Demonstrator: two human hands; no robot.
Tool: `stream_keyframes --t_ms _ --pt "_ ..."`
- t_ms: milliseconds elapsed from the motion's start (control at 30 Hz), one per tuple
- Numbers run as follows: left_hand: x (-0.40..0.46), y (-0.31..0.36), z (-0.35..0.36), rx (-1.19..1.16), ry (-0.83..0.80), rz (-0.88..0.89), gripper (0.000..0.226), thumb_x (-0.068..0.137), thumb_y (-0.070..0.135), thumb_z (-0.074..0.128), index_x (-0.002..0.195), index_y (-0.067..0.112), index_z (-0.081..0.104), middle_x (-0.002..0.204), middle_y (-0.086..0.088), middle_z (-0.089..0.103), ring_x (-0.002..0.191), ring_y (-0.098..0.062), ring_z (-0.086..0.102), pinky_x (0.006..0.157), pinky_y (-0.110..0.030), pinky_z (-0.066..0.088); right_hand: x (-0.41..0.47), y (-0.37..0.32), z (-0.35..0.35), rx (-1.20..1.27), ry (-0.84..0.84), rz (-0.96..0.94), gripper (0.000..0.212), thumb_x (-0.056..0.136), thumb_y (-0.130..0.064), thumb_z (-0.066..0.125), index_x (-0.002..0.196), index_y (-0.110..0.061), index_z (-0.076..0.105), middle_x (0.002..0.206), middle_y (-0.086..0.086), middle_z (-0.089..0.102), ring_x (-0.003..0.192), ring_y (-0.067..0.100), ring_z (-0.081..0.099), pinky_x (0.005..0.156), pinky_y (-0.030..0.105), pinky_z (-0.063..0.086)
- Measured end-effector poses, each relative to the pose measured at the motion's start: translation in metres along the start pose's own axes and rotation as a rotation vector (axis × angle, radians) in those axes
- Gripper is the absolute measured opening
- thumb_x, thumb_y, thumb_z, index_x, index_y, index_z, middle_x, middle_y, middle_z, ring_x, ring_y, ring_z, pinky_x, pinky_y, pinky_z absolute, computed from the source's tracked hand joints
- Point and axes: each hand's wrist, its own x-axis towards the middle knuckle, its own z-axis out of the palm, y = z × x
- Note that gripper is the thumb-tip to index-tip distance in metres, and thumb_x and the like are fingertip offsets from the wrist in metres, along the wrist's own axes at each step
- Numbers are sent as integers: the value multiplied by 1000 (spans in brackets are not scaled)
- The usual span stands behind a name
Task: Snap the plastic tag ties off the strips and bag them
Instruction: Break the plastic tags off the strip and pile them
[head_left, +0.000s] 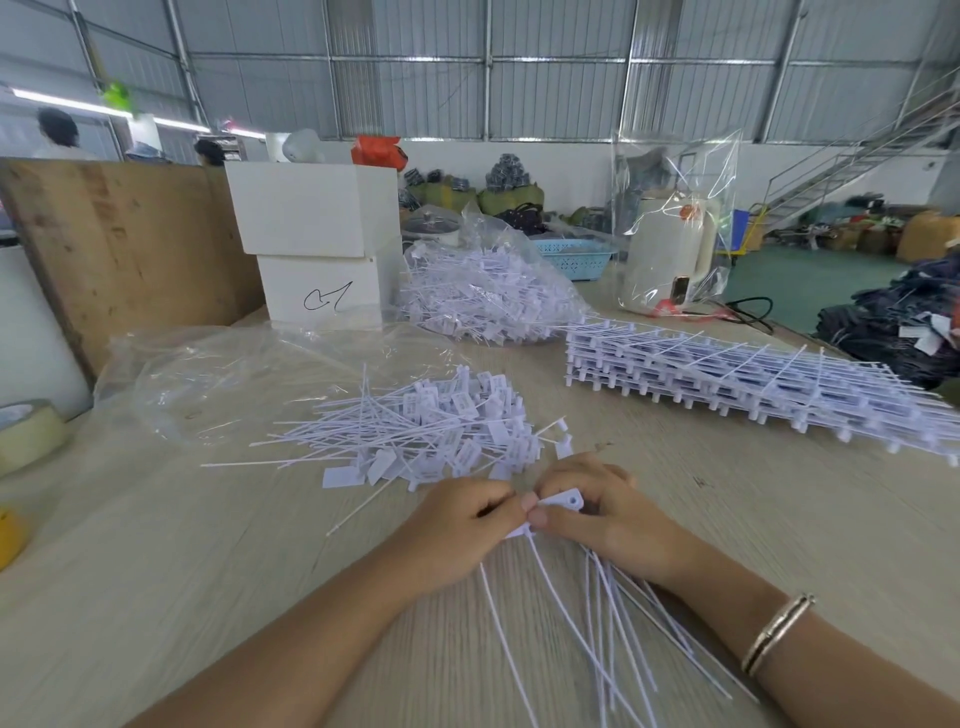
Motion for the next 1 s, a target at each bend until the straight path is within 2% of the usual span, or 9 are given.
stream_keyframes --t_ms 67,100,133,167,267,433,600,733,1000 --pt "0 1 -1 -71 -24 -10 43 97 28 48 83 -10 62 66 27 63 46 0 35 48 -13 27 -1 0 0 -71 -7 -14 24 86 -16 65 67 -31 61 73 2 59 79 13 50 77 -1 29" --pt "0 1 -1 -109 -35 -25 45 97 29 47 88 -12 62 87 23 59 50 0 37 51 -13 29 -1 1 1 -115 -2 -18 20 87 -21 65 69 -30 63 74 1 61 81 10 51 81 1 27" --pt "0 1 -1 -142 -33 -41 46 96 31 47 89 -13 61 61 10 67 55 -5 40 56 -17 32 -1 2 1 -159 11 -24 15 87 -26 63 73 -29 66 76 -1 63 83 8 52 88 8 26" --pt "0 0 -2 -175 -19 -58 47 95 32 48 87 -12 60 62 18 41 60 -9 42 59 -22 34 -1 3 2 -193 35 -34 14 88 -31 62 77 -26 69 78 -1 66 85 8 54 92 17 27" --pt "1 -1 -5 -287 7 -115 42 94 33 50 86 -5 63 69 -2 55 63 -5 53 64 -19 42 0 3 4 -222 130 -121 23 86 -44 57 80 -26 71 77 -7 67 84 5 55 91 22 28" --pt "2 -3 -6 -362 -8 -128 45 90 38 49 87 -4 64 65 5 54 61 -1 52 66 -21 40 0 1 6 -340 178 -120 23 86 -51 50 84 -39 70 78 -25 58 94 2 54 98 50 28" --pt "1 -2 -9 -405 -46 -145 48 79 50 48 83 6 67 62 12 55 61 -1 51 64 -13 39 -2 -4 7 -391 164 -121 13 87 -52 45 84 -52 58 84 -21 63 104 -5 47 105 44 14" --pt "1 -1 -10 -420 -64 -148 30 92 36 48 72 24 67 61 14 56 61 -1 51 66 -15 40 -3 -4 8 -422 185 -160 15 86 -57 37 86 -55 52 87 -19 64 105 -8 44 105 33 7" --pt "0 2 -12 -429 -93 -111 36 95 33 43 66 20 60 53 11 47 54 -2 44 59 -11 34 -4 -4 8 -499 243 -238 30 89 -45 41 88 -36 69 88 -28 58 100 -10 43 101 33 10"
